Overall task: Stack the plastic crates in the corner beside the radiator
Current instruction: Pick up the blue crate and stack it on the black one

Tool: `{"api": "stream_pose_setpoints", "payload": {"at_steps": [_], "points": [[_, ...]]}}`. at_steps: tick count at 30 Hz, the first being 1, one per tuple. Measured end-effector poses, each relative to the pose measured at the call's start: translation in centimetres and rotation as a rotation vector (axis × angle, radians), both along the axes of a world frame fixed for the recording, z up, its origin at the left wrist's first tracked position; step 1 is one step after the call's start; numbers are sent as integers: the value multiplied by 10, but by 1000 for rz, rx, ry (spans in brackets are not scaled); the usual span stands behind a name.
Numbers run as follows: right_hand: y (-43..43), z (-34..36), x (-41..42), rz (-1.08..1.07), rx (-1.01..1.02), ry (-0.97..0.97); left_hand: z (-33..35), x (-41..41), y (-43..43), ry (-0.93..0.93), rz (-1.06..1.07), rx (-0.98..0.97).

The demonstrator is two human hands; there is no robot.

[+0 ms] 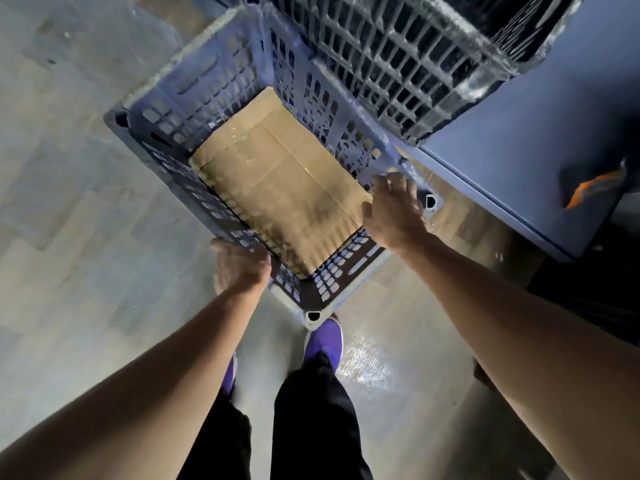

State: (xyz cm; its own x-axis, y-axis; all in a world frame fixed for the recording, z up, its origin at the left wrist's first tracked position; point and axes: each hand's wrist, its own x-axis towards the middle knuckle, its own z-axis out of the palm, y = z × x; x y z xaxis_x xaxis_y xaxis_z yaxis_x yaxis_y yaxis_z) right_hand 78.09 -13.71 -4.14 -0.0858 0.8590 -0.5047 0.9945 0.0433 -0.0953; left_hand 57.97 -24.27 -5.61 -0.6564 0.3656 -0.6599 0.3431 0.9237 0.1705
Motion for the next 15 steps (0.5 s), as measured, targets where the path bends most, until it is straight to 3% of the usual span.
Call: {"api": "stream_pose_setpoints", "payload": {"at_steps": [5,15], "points": [[31,-12,7,27,109,-100,-19,-23,16,30,31,29],[55,-14,8,-252,-151,80,-25,-56,20,-108,223,139]]}}
